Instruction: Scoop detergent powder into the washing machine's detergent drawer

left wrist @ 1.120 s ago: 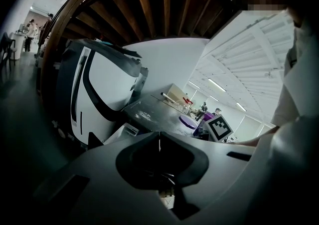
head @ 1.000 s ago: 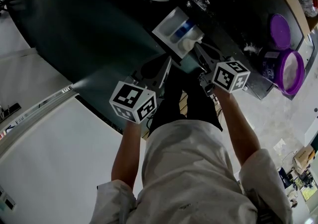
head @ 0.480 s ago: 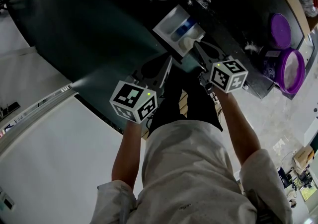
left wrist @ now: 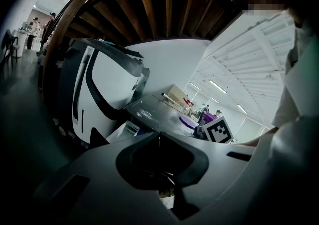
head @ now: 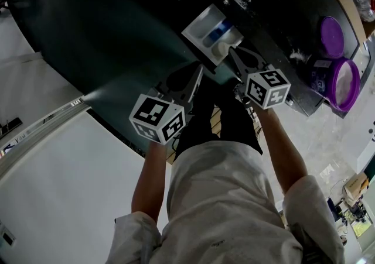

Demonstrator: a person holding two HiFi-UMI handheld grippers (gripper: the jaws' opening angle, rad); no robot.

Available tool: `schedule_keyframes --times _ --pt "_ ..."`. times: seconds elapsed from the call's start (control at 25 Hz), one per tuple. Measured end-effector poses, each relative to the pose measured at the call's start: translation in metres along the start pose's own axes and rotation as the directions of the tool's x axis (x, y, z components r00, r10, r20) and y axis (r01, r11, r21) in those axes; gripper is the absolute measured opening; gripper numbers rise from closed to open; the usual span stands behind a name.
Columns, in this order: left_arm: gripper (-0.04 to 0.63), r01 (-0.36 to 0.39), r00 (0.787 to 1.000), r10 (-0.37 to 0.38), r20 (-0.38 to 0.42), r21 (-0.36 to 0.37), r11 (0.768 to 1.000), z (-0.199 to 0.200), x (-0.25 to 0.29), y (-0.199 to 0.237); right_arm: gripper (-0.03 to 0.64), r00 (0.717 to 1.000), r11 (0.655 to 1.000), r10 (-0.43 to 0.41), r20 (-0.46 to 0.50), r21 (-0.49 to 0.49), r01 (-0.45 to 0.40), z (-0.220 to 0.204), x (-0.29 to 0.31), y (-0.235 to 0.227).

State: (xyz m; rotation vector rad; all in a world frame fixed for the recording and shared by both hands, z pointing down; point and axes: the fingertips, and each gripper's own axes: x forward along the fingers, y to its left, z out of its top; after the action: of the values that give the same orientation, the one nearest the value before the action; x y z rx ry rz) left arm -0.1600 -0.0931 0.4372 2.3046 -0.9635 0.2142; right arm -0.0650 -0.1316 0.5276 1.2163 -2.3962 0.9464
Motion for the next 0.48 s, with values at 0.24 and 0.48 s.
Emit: schedule_keyframes --times 0.24,0.48 --pt "0.021 -0.002 1.000 0.002 0.003 -0.002 1.000 -0.0012 -0.0013 0.0000 0.011 1.000 0.997 -0.009 -0.009 -0.074 0.008 0.0002 0.0009 0.0039" --pt "0.021 -0.005 1.000 0.005 0.009 -0.004 1.000 -0.0007 -0.0042 0.0006 0.011 1.000 0.991 -0.019 -0.010 -0.136 0.017 0.0018 0.0006 0.0077"
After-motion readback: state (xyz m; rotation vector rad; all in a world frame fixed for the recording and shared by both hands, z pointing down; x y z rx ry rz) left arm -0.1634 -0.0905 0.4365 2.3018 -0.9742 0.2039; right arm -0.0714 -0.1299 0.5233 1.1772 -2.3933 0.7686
